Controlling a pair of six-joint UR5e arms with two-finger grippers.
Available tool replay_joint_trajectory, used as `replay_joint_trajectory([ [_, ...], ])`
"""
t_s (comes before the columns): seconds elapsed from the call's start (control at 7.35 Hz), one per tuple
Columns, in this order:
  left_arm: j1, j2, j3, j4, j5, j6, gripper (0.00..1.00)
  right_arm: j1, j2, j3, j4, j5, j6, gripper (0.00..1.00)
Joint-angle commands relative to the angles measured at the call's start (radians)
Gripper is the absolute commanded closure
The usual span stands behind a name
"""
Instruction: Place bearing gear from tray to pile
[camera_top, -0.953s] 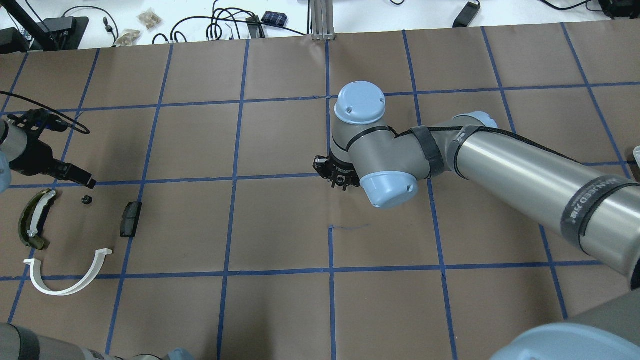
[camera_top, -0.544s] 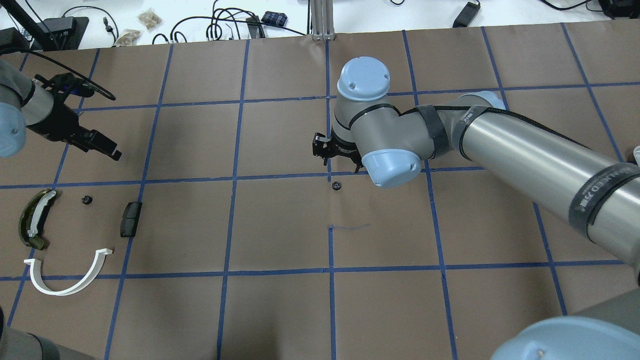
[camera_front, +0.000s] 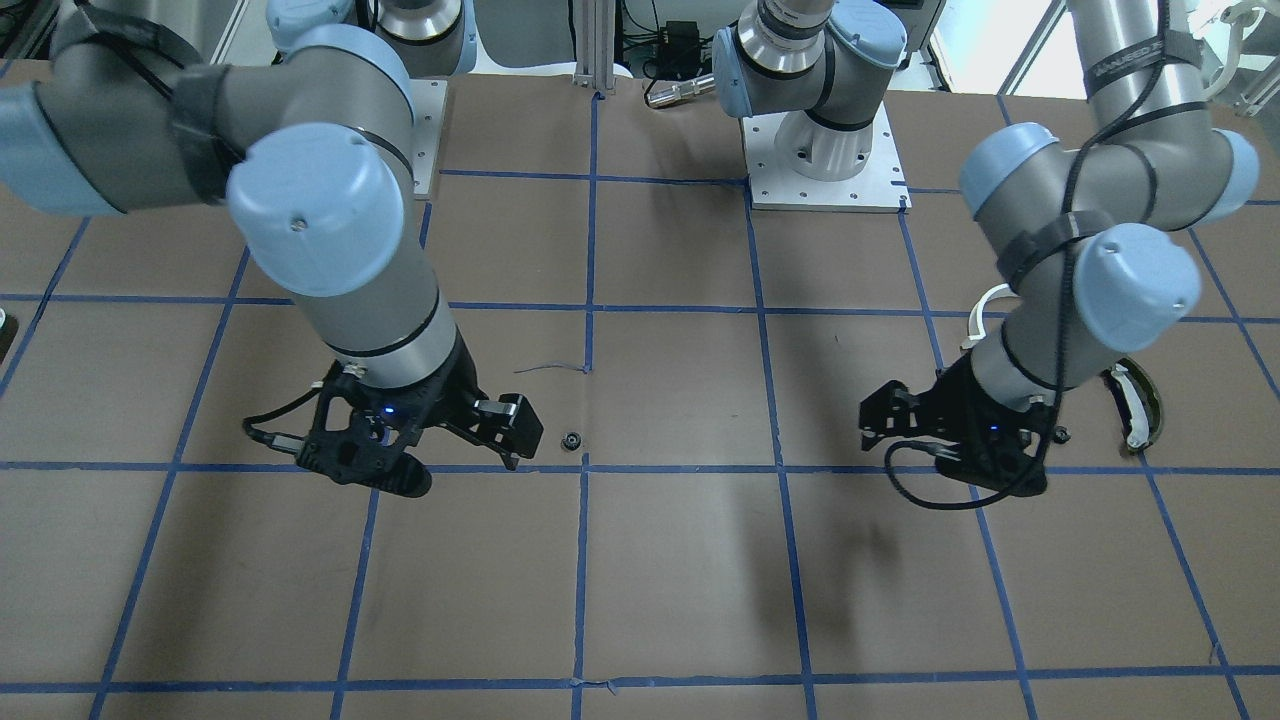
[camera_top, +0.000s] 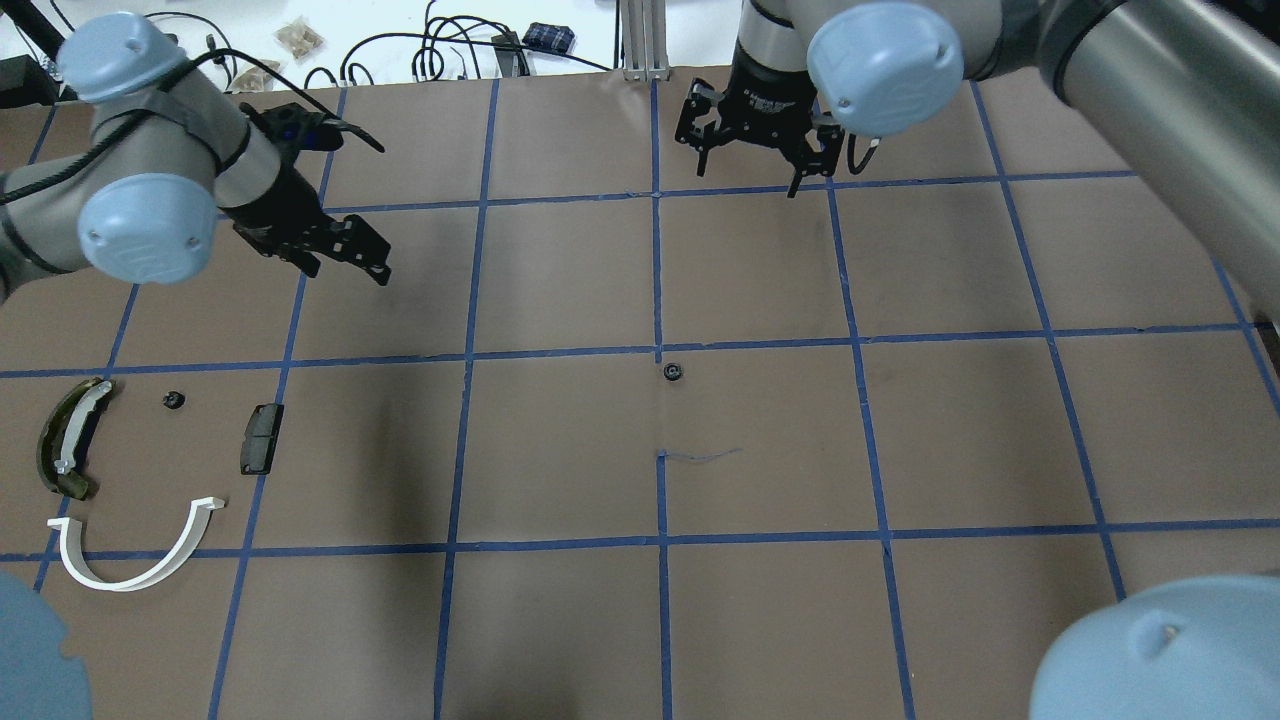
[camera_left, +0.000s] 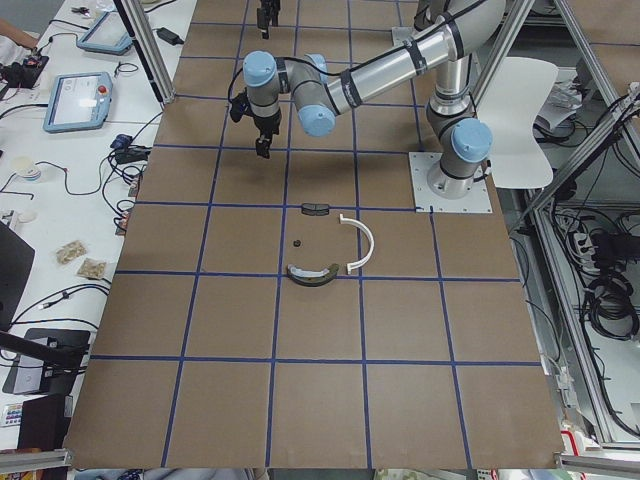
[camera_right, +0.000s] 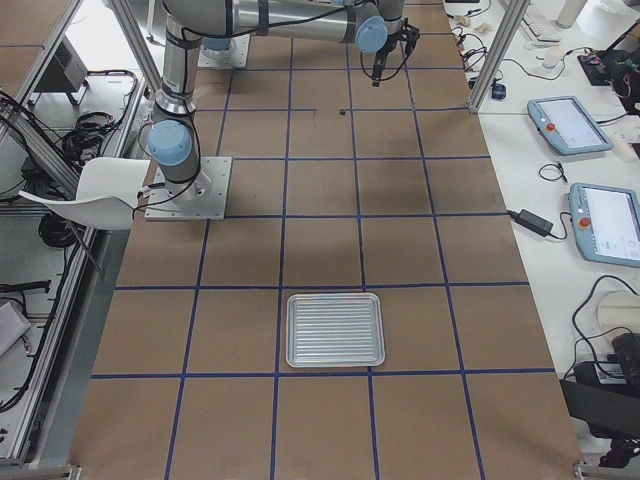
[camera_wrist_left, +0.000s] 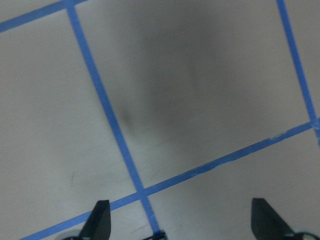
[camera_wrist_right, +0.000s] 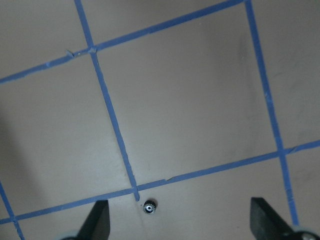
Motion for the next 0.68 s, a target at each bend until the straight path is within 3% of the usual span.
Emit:
replay_joint_trajectory([
  [0.0,-0.274,-0.031,0.001,0.121,-0.006,-0.450,0.00,-0.067,-0.090,-0.074,0.219,-0.071,-0.119,0.00],
  [0.14,-0.364,-0.074,-0.001,0.230,-0.004,-0.576,0.00,-0.098,-0.171,-0.060,0.298,-0.070,-0.175,0.00],
  [0.27,-0.431,-0.115,0.002,0.276,0.010,-0.646,0.00,-0.112,-0.239,-0.010,0.332,-0.064,-0.284,0.08],
  [0.41,-0.469,-0.160,0.004,0.324,0.011,-0.736,0.00,-0.112,-0.274,0.108,0.233,-0.068,-0.292,0.10],
  [0.54,-0.520,-0.193,0.007,0.350,0.016,-0.799,0.00,-0.112,-0.328,0.215,0.058,-0.070,-0.307,0.04],
])
